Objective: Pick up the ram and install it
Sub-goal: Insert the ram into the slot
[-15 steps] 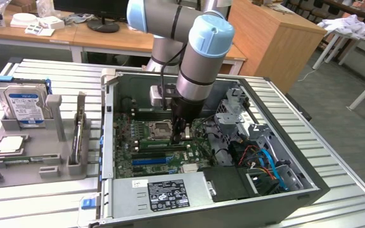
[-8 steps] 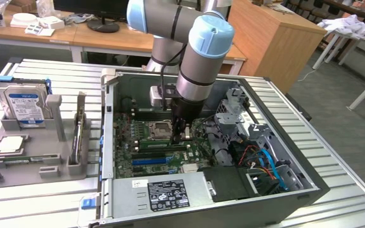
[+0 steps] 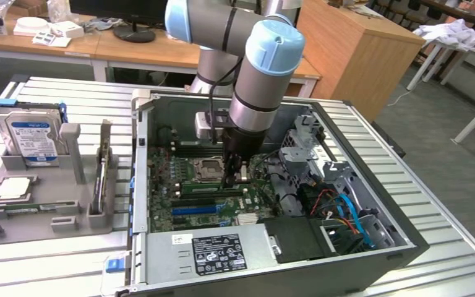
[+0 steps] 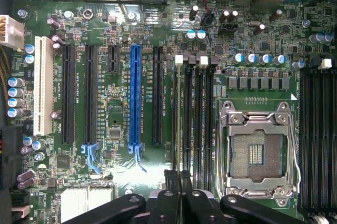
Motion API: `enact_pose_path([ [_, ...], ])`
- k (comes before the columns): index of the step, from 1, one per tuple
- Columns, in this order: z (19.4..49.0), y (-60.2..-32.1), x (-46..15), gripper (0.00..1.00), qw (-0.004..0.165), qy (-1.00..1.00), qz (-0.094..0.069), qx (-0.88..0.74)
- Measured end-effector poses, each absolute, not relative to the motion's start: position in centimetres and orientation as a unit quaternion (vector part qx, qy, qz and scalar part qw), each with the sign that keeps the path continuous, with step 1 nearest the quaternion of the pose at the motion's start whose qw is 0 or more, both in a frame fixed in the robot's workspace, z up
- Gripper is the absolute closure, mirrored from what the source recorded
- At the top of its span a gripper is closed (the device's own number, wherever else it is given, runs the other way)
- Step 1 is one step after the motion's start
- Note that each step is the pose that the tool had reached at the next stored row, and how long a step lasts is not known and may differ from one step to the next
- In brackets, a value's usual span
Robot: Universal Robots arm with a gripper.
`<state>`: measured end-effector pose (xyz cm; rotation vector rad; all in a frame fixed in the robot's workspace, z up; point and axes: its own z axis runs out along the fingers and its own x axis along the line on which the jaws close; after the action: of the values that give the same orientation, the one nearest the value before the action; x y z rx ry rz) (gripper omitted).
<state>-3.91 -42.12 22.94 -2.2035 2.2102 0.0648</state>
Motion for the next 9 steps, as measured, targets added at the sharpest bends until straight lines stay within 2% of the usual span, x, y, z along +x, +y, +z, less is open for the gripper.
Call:
enact_pose_path([
  [9, 22.94, -42.12, -3.91, 0.88, 0.01, 0.715, 0.021, -0.698],
])
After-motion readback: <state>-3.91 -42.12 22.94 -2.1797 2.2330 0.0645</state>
